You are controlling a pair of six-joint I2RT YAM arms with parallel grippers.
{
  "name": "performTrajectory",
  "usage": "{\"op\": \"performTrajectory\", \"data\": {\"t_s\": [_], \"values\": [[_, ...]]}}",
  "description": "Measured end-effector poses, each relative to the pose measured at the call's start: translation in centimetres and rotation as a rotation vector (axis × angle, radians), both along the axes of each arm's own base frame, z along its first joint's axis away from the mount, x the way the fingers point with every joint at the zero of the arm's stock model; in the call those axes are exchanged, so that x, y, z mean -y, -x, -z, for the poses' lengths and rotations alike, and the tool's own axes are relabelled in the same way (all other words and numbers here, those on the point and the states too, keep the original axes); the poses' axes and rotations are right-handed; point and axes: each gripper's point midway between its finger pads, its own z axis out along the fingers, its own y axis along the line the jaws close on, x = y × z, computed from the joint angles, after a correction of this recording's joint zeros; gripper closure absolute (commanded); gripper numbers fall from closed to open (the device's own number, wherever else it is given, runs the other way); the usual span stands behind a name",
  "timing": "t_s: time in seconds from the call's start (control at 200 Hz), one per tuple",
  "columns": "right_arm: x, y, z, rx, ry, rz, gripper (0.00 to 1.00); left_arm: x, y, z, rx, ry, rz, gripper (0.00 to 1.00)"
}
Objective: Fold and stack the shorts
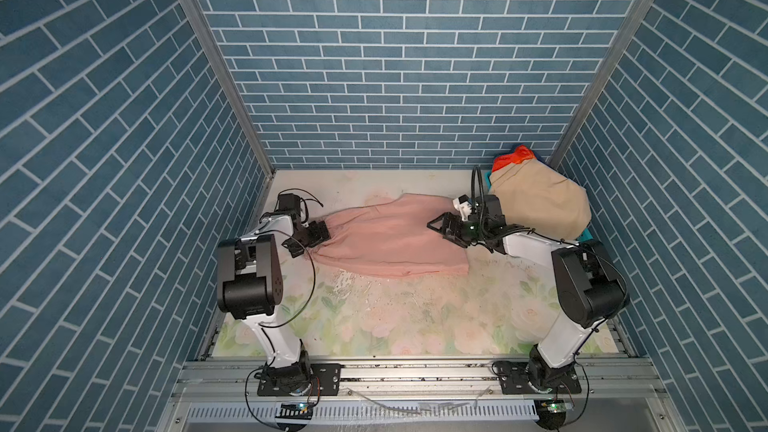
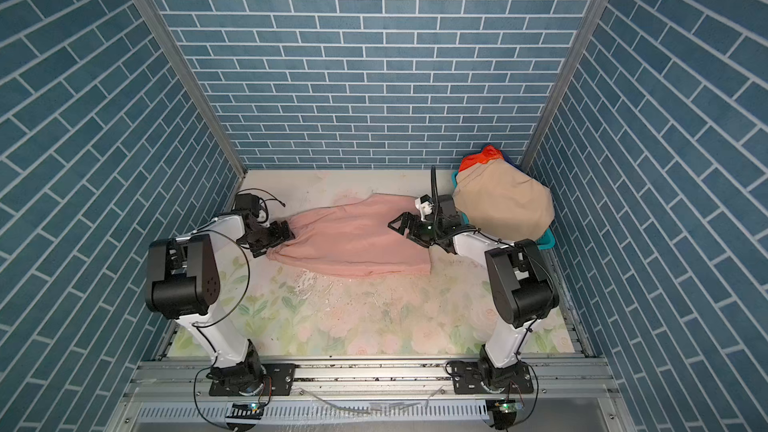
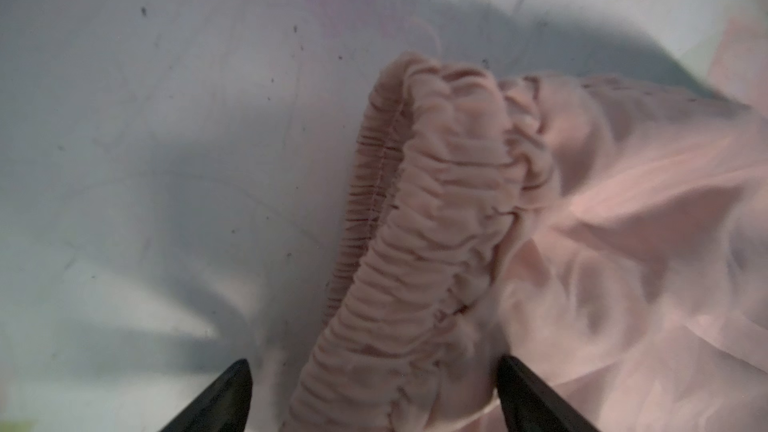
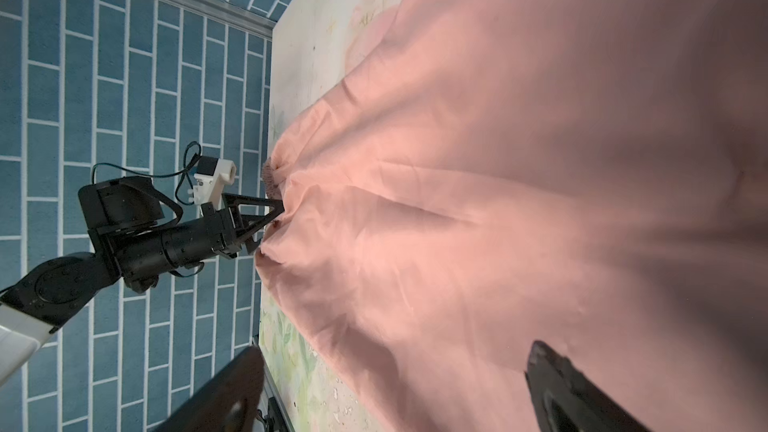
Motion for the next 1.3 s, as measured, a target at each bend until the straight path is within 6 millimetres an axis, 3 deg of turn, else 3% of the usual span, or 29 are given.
{"op": "performTrajectory", "data": {"t_s": [0.255, 0.645, 0.875, 1.11, 1.3], "values": [[-0.6, 1.4, 0.9, -0.012, -0.006, -0.033, 0.01, 0.3, 0.0, 0.4, -0.021, -0.012, 0.027, 0.18], [-0.4, 1.8, -0.4, 0.015, -0.017, -0.033, 0.01, 1.8, -0.6, 1.2, -0.078, -0.117, 0.152, 0.62], [0.1, 2.3, -0.2, 0.002, 0.002, -0.019, 0.01, 3.3, -0.1, 0.9, -0.110, -0.180, 0.247, 1.00], [0.0, 3.0, -0.9, 0.029, 0.042, 0.023, 0.02, 4.9, 0.6, -0.7, -0.154, -0.215, 0.310, 1.00], [-5.0, 5.7, -2.6, 0.077, 0.017, -0.001, 0.02, 7.3, -2.0, -6.0, -0.049, -0.228, 0.350, 1.00]]}}
